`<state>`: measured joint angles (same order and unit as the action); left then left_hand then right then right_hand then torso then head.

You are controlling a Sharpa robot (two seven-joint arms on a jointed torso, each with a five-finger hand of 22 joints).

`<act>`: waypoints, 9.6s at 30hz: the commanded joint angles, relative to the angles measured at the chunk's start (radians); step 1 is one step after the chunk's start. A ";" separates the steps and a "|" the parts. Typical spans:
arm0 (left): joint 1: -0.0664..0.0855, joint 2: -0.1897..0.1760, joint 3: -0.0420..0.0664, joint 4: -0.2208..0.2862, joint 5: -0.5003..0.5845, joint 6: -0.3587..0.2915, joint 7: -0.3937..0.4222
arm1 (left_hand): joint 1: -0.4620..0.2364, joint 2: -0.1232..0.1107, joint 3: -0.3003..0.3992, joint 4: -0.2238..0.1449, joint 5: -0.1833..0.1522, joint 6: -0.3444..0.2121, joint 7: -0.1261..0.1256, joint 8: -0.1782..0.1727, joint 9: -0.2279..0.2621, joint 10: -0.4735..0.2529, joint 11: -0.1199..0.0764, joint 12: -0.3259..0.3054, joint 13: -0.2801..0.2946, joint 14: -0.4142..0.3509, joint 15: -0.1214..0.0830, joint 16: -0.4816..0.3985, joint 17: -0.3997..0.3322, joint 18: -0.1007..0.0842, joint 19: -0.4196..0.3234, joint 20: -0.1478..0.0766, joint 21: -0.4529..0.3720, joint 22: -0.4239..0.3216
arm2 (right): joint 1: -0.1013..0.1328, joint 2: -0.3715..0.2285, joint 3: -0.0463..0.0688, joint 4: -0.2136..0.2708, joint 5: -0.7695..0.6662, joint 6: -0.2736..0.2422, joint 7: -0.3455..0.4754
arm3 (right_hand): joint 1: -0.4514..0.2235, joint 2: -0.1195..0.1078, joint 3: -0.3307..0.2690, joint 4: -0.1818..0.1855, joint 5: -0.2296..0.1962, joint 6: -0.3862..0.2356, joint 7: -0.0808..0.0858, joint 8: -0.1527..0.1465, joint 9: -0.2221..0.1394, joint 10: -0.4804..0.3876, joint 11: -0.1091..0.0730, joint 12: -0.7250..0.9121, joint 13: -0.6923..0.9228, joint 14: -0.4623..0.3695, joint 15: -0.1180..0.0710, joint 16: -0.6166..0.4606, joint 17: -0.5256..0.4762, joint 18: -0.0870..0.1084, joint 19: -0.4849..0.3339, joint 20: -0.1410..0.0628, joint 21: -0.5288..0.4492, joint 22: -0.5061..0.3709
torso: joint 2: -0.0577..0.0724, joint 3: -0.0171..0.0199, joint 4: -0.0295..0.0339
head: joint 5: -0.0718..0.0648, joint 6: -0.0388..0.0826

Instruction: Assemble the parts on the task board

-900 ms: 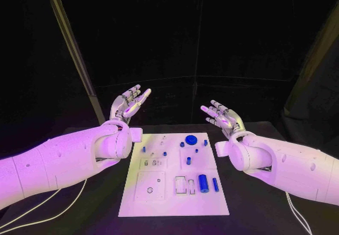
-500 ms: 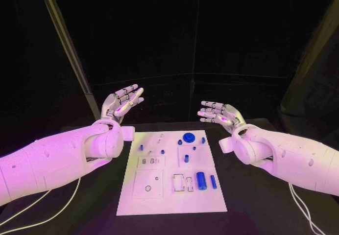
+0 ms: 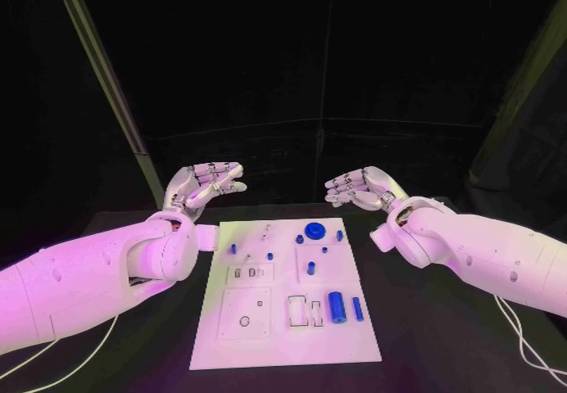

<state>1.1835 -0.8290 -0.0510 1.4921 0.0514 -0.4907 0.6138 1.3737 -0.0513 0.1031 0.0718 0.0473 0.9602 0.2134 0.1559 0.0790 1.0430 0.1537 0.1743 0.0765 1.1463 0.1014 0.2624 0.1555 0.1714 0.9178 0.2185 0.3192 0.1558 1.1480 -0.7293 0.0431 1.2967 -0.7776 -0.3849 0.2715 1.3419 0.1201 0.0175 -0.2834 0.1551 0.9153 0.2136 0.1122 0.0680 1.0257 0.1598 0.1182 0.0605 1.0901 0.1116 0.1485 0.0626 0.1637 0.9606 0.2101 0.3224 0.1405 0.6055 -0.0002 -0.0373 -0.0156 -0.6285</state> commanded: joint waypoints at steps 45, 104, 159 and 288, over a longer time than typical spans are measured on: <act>-0.002 -0.043 0.001 0.147 -0.073 0.111 -0.045 | 0.000 0.013 -0.006 -0.037 0.001 0.020 0.002 -0.024 -0.012 0.026 0.002 -0.027 -0.010 0.013 0.000 -0.024 0.013 0.011 0.016 -0.004 -0.003 -0.008 | 0.072 0.131 0.002 -0.002 -0.954 0.286 -0.328 | -0.057 -0.094 0.166 0.006 -0.011 0.110 -0.059 -0.048 -0.003 0.093 -0.066 -0.056 0.002 0.382 -0.112 0.561 0.395 0.008 0.183 -0.109 0.668 0.425 | 0.143 -0.0065 0.0291 | -0.022 0.051; 0.000 -0.059 0.001 0.145 -0.072 0.130 -0.061 | 0.001 0.023 -0.005 -0.046 0.001 0.019 0.004 -0.033 -0.014 0.023 0.004 -0.039 -0.011 0.013 0.002 -0.034 0.015 0.011 0.016 -0.002 -0.007 -0.012 | 0.074 0.245 0.003 -0.115 -0.860 0.051 -0.317 | -0.076 -0.091 0.395 0.056 -0.074 0.208 -0.069 -0.038 0.006 0.200 -0.085 -0.056 0.004 0.391 -0.124 0.910 0.722 -0.047 0.302 -0.117 0.957 0.812 | 0.159 -0.0089 0.0344 | -0.011 0.047; 0.011 -0.053 0.001 0.134 -0.072 0.134 -0.067 | 0.001 0.025 -0.004 -0.048 0.001 0.020 0.004 -0.034 -0.013 0.024 0.004 -0.040 -0.011 0.013 0.002 -0.035 0.016 0.011 0.016 -0.002 -0.008 -0.012 | 0.088 0.447 0.002 -0.333 -0.870 0.142 -0.344 | -0.093 -0.134 0.423 0.087 -0.077 0.167 -0.056 -0.051 -0.001 0.152 -0.070 -0.058 0.002 0.372 -0.111 0.914 0.701 -0.042 0.275 -0.105 0.957 0.797 | 0.168 -0.0111 0.0372 | 0.000 0.040; 0.011 -0.077 0.001 0.116 -0.072 0.176 -0.101 | 0.012 0.038 0.002 -0.073 0.001 0.020 0.004 -0.048 -0.014 0.026 0.005 -0.058 -0.012 0.010 0.004 -0.055 0.019 0.011 0.016 -0.001 -0.016 -0.019 | 0.105 0.176 -0.001 0.051 -0.828 0.063 -0.605 | -0.084 -0.160 0.258 0.327 0.081 0.114 -0.092 0.048 -0.001 0.362 -0.127 1.050 1.128 0.437 -0.149 1.311 1.276 -0.120 0.488 -0.135 1.179 1.233 | 0.158 -0.0133 0.0086 | 0.016 0.028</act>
<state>1.1927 -0.9042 -0.0509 1.6061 -0.0162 -0.3255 0.5112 1.3872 -0.0217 0.1038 0.0066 0.0471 0.9793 0.2160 0.1122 0.0669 1.0668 0.1537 0.1198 0.0666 1.1564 0.0982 0.2115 0.1730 0.1694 0.9282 0.2150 0.3079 0.1383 1.2508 -0.5599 0.0414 1.3430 -1.6025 -0.2635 -0.3141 1.2666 -0.0378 0.2694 0.0421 0.2301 0.9877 0.1452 0.1641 0.0270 1.3884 0.0322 1.1720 1.1893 1.4633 -0.0308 1.4578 1.3076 0.0537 1.4443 0.0767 1.4975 1.3076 0.7618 -0.0136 -0.0310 -0.0025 -0.6015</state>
